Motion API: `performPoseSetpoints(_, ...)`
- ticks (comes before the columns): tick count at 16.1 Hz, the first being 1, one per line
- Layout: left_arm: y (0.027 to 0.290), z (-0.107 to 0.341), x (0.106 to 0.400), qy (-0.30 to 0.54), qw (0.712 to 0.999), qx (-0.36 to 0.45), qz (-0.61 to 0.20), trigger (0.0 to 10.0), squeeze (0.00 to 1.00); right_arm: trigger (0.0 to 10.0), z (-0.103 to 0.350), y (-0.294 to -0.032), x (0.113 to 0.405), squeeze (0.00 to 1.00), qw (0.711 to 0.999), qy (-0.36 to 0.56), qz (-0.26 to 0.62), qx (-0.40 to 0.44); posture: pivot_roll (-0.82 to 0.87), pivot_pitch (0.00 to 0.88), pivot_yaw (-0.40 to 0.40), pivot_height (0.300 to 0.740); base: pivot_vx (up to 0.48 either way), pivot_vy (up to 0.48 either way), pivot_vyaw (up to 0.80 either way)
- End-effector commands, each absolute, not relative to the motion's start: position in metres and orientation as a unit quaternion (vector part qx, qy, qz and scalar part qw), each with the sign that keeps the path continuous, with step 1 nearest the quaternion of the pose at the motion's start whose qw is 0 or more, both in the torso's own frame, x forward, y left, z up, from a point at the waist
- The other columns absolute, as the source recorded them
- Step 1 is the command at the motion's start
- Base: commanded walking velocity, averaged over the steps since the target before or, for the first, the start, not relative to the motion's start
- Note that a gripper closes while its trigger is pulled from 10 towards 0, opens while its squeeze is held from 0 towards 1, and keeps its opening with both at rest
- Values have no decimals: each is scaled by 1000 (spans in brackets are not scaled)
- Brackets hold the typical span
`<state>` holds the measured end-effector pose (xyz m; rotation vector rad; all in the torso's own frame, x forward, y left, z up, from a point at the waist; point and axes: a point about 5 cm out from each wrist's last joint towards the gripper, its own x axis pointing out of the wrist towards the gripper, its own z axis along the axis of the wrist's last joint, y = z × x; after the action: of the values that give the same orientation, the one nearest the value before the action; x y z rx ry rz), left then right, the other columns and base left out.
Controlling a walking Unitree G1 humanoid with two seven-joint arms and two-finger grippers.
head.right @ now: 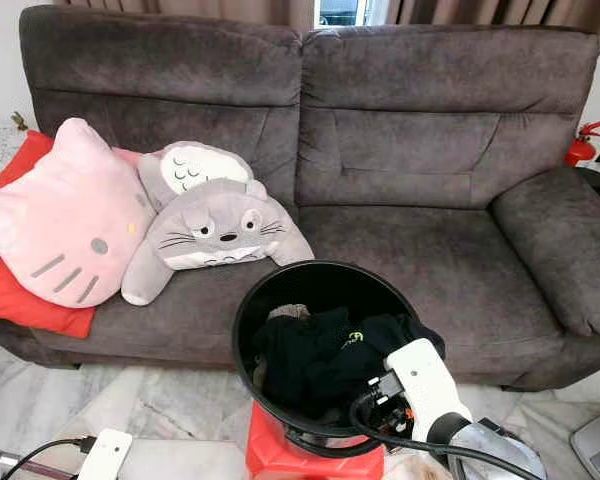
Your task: Hang hanger
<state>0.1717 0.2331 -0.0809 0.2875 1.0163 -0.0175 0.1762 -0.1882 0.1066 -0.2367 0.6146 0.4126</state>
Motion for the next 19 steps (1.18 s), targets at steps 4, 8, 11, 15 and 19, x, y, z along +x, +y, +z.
performPoseSetpoints(4,234,-82,169,491,859,142,-12,10000,0,10000,111,-188,176,1000,927,293,202,-121,-162,0,-16,740,0,0,0)
performPoseSetpoints(8,234,-82,170,490,860,143,-12,10000,0,10000,121,-200,206,1000,942,260,153,-150,-154,0,1,740,0,0,0)
performPoseSetpoints(11,235,-81,171,489,860,144,-12,10000,0,10000,149,-209,254,878,966,168,70,-181,-153,0,2,740,0,0,0)
performPoseSetpoints(15,235,-81,170,489,860,143,-12,10000,0,10000,156,-209,260,0,970,147,80,-176,-149,0,1,740,0,0,0)
performPoseSetpoints(19,234,-81,171,489,860,142,-12,10000,0,10000,144,-208,264,0,932,194,198,-233,-153,0,2,740,0,0,0)
